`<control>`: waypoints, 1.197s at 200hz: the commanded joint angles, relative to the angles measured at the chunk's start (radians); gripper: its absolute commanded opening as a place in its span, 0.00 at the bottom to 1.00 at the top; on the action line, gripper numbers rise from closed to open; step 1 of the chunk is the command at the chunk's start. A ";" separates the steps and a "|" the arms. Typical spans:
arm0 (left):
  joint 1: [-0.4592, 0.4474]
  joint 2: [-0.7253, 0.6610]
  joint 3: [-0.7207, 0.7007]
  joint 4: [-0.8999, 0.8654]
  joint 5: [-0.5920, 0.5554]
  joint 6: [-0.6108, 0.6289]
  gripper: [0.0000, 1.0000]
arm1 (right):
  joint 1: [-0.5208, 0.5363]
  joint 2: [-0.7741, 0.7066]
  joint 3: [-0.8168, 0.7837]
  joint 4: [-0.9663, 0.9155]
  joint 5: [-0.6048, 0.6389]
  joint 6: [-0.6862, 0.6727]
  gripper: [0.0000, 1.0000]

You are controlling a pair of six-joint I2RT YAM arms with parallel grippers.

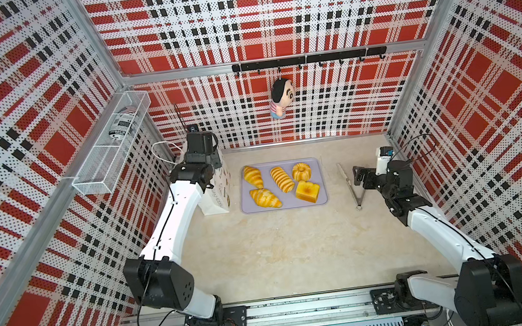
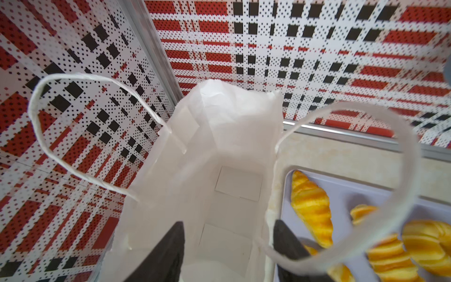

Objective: Pack bread into a paper bag
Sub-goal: Adjust the paper bag at the center of the board.

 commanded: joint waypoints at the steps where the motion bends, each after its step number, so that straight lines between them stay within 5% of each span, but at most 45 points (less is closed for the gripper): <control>1: -0.009 0.009 0.017 -0.030 0.004 0.018 0.49 | 0.005 -0.008 -0.018 0.016 -0.005 0.006 1.00; 133: -0.063 -0.033 -0.003 -0.088 -0.080 -0.014 0.00 | 0.005 -0.007 -0.044 0.042 -0.023 0.015 1.00; 239: -0.146 -0.058 0.028 -0.159 -0.140 -0.039 0.04 | 0.006 -0.007 -0.052 0.056 -0.043 0.012 1.00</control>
